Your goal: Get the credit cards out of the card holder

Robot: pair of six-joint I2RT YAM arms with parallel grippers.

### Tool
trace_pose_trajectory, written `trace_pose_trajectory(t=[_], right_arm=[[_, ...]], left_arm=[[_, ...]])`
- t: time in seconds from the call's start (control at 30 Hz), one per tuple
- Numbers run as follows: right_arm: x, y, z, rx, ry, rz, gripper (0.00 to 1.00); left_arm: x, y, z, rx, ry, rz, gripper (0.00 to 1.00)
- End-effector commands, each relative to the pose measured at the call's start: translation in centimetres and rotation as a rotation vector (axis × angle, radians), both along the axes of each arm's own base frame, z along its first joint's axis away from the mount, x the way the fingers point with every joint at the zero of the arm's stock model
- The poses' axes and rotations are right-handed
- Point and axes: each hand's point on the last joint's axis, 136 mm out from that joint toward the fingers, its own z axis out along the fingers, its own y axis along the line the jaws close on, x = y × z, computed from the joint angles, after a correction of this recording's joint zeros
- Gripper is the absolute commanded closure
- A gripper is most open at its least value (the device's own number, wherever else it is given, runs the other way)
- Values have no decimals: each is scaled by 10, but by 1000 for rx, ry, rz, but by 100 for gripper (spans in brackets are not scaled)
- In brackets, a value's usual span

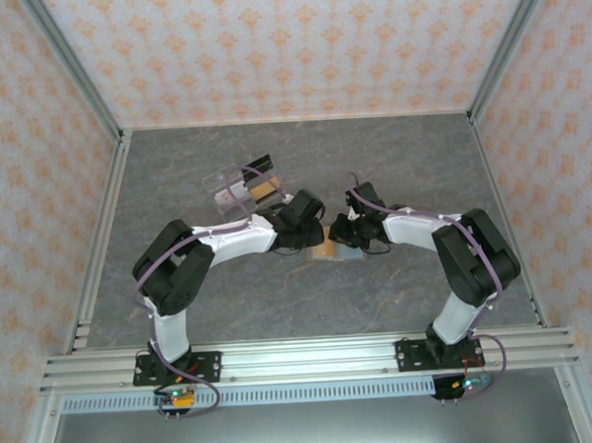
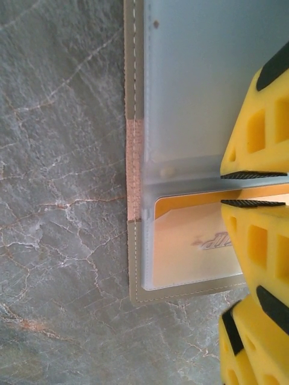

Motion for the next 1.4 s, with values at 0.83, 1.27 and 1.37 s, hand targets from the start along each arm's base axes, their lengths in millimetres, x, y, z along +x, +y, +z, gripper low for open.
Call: trace_pose_trajectory(t=[0.83,1.27,1.37], right_arm=[[2,5,5,89,-5,-6,82],[0,-1,-4,54,8,-22,77],[1,0,-5,56,8,-20,77]], left_arm=[[-16,26,-43,152,130,58,95],[-19,29,-53,164,150,63,97],[-19,28,-53,161,152,63,97]])
